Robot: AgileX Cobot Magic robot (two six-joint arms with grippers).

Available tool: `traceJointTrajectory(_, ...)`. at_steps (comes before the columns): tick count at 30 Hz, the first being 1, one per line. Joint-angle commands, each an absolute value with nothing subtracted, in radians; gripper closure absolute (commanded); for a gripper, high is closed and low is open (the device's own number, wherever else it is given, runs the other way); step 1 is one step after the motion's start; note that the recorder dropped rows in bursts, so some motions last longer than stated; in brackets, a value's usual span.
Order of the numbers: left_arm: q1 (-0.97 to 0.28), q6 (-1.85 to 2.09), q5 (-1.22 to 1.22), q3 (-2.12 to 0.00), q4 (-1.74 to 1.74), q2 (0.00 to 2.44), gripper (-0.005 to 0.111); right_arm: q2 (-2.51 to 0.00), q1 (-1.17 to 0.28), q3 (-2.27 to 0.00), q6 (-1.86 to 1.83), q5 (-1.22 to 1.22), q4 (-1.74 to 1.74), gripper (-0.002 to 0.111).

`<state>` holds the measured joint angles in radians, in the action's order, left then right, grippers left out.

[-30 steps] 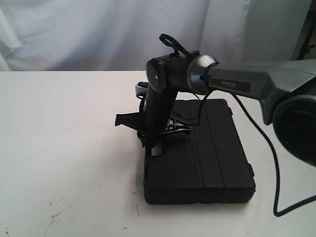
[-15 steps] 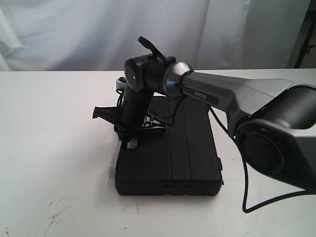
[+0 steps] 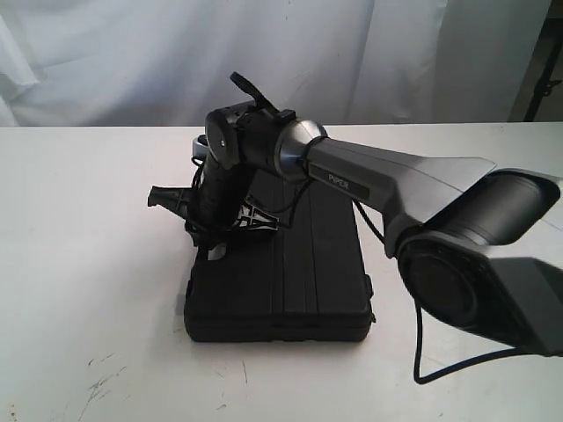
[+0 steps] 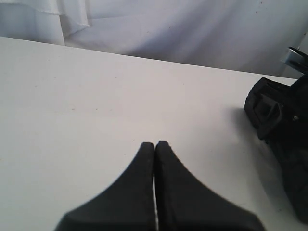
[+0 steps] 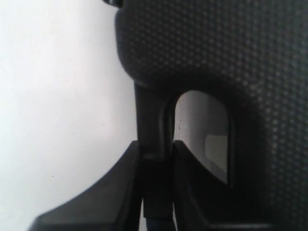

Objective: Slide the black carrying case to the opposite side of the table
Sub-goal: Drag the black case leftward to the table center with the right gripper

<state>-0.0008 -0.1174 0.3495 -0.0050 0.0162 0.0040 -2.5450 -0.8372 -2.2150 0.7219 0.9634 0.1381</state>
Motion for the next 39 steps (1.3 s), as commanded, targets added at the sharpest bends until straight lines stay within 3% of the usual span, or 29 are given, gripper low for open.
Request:
traceJointTrajectory(1,-0.005,-0.119,0.339,0.000,0.020,0.000,0.107,-2.542,-0.843,-2.232,0.736,0.887,0.171,0.108)
traceJointTrajectory(19,-0.005,-0.119,0.339,0.000,0.020,0.000,0.107,-2.544,-0.843,-2.232,0.737,0.898,0.162,0.108)
traceJointTrajectory(22,-0.005,-0.119,0.339,0.000,0.020,0.000,0.107,-2.544,-0.843,-2.232,0.737,0.936,0.127,0.101)
traceJointTrajectory(31,-0.005,-0.119,0.339,0.000,0.020,0.000,0.107,-2.522,-0.837,-2.232,0.718,0.948,0.124,0.066)
traceJointTrajectory(39,-0.005,-0.119,0.339,0.000,0.020,0.000,0.107,-2.471,-0.797,-2.232,0.668,1.015,0.120,0.063)
